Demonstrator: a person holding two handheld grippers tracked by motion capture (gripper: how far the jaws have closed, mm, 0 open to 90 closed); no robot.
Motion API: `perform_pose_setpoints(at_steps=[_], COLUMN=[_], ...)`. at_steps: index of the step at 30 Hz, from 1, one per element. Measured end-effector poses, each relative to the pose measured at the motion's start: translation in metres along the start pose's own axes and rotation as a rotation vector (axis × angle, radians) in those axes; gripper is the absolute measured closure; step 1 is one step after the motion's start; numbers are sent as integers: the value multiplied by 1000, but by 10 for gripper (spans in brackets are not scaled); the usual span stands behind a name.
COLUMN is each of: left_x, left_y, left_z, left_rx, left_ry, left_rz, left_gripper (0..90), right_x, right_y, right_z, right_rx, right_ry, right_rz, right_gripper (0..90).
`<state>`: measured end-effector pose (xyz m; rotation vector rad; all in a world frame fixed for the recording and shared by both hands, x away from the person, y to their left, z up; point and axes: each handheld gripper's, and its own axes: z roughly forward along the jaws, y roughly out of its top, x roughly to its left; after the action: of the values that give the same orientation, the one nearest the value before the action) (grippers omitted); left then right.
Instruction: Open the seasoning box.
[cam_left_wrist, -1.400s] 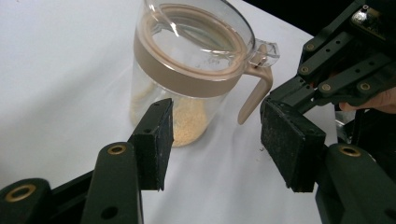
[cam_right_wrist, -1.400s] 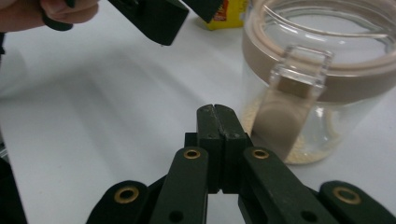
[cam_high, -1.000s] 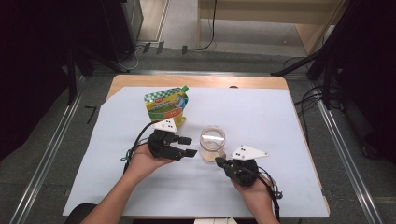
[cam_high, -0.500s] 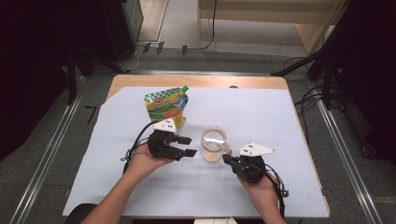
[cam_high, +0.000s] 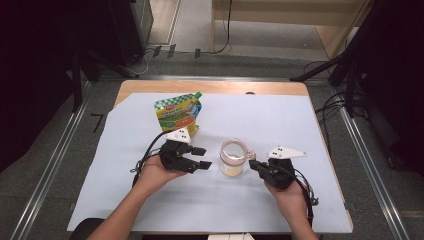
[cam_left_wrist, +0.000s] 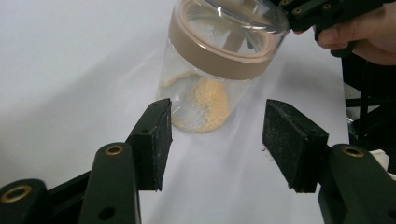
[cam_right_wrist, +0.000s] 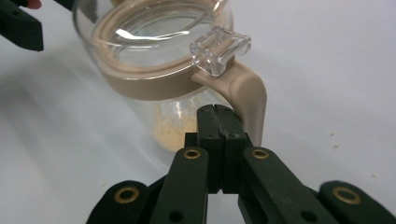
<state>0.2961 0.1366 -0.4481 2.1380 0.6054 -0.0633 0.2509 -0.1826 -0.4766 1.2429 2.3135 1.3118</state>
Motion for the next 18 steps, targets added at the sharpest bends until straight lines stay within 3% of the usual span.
perform_pose_setpoints(at_steps=[13,18], left_x=[2,2], left_y=[2,6], left_z=[8,10], left_rx=[20,29], left_ry=[-48,-70], left_rz=[2,3], left_gripper=[380,330], right_x=[-25,-26], right_y=[8,9], right_z=[3,-6], right_rx=[-1,-5], right_ry=[-17,-6], right_rz=[5,13], right_gripper=[900,900])
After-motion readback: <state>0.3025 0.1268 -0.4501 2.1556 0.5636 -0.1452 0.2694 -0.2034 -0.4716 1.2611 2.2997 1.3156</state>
